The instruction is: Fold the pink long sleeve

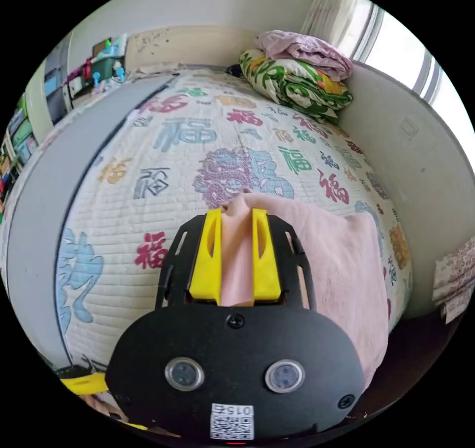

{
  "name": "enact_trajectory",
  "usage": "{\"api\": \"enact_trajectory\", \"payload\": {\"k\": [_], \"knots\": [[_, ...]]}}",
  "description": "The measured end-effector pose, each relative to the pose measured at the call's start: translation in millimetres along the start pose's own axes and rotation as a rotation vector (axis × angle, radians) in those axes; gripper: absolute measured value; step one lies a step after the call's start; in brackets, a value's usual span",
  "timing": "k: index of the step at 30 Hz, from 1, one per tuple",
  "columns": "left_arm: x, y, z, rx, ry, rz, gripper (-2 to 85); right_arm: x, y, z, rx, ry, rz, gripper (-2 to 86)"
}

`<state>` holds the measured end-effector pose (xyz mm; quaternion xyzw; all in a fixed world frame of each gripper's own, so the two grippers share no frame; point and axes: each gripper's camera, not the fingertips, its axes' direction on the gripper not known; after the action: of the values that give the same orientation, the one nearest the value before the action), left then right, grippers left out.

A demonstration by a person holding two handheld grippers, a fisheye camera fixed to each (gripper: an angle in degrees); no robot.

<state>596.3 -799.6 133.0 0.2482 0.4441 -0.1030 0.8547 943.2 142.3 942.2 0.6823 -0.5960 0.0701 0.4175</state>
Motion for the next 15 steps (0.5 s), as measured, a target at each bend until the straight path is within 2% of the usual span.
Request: {"api": "enact_trajectory", "payload": {"k": [2,3,4,7,9,12,15], "knots": [[5.6,5.6,-4.4,0.013,-0.023,0.022,13.7,29.9,3.0,-27.0,0.043,-0.118,0.145,5.7],[3.9,5.5,-7.3,0.017,-0.029,0.015,13.7,59.5,16.7,-50.9,0.089,-0.252,0.258,5.3],[1.8,4.4,-8.9,0.020,-0.029,0.006,13.7,90.1,40.3,-78.3,0.146,-0.360,0.364,5.0],[-9.3,-14.9,-13.7,0.060,-0.018,-0.008,13.7,160.0,127.0,-157.2,0.291,-0.512,0.599,4.9],[-11.2,-53.4,-4.3,0.060,-0.075,0.027,13.7,187.6,184.6,-196.6,0.363,-0.577,0.700,4.8],[-9.9,-100.3,22.5,0.054,-0.112,0.077,13.7,207.4,257.5,-235.3,0.419,-0.559,0.772,4.7],[-35.5,-161.0,98.2,-0.063,-0.119,0.057,13.8,214.3,298.6,-244.1,0.441,-0.580,0.805,4.6]]}}
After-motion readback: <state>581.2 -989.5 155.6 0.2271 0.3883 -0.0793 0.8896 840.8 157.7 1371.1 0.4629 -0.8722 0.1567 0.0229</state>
